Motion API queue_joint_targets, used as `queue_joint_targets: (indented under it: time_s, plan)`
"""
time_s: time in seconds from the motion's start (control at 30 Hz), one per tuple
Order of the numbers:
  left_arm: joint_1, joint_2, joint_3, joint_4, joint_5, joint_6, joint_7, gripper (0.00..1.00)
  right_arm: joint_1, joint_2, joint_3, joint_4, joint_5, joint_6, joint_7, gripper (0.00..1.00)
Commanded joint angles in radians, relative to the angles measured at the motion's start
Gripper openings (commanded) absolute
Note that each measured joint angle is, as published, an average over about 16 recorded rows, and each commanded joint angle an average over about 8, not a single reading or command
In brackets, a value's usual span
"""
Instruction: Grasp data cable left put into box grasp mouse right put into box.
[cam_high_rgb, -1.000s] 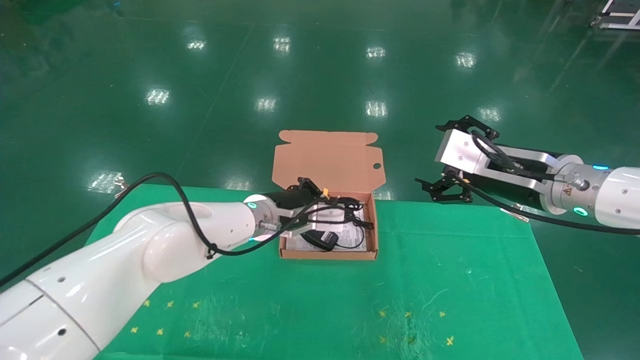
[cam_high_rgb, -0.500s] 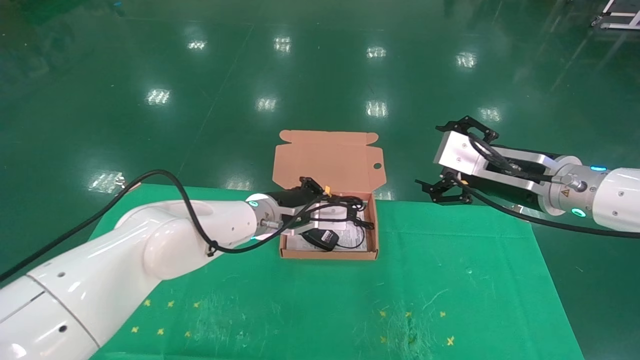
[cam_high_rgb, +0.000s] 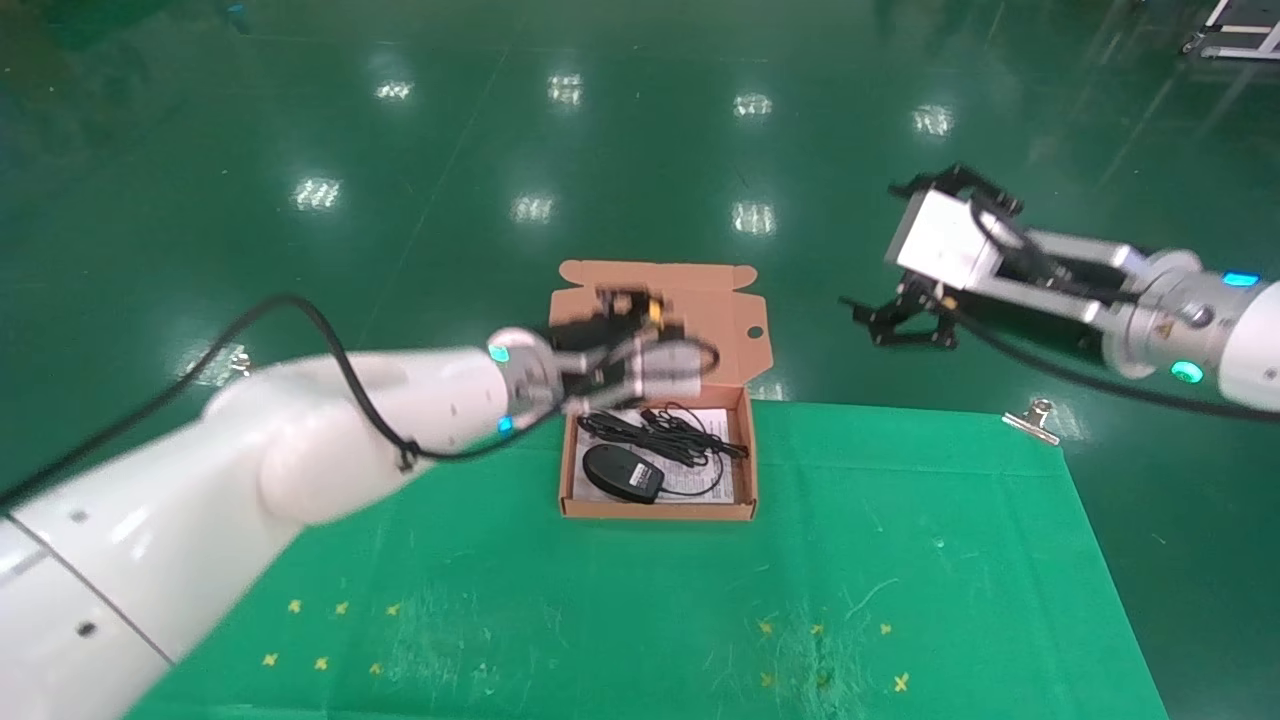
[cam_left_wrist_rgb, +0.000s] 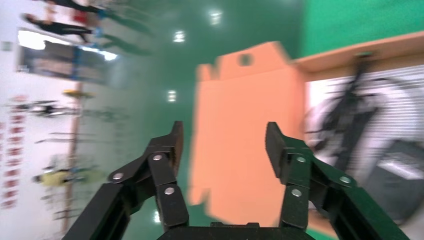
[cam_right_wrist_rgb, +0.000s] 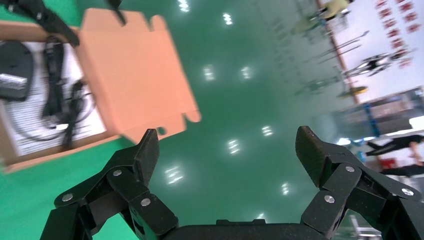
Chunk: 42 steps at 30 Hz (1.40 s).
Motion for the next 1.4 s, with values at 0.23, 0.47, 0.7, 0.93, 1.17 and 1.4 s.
queue_joint_targets:
  time_s: [0.23,0.47,0.7,0.93,1.17,1.4]
  plan:
    - [-0.026,-0.014,-0.018,-0.005,-0.017,-0.025,-0.016,1.00,0.024,0.003,0.009,0.005,-0.012,-0.018,-0.011,1.00]
    - [0.014,-0.076,-0.086,-0.043,-0.133,0.068,-0.015,1.00,-0.013,0.010,0.055,0.004,0.057,-0.089,-0.018,1.00]
    - [0.072,-0.161,-0.178,-0.095,-0.286,0.198,-0.011,1.00,-0.071,0.021,0.125,0.002,0.171,-0.190,-0.027,1.00]
    - [0.130,-0.246,-0.269,-0.147,-0.440,0.329,-0.008,1.00,-0.129,0.033,0.194,0.001,0.286,-0.291,-0.037,1.00]
    - [0.189,-0.331,-0.361,-0.199,-0.594,0.459,-0.004,1.00,-0.187,0.044,0.264,0.000,0.402,-0.393,-0.047,1.00]
    - [0.242,-0.409,-0.446,-0.247,-0.735,0.579,-0.001,1.00,-0.240,0.054,0.329,-0.002,0.508,-0.486,-0.056,1.00]
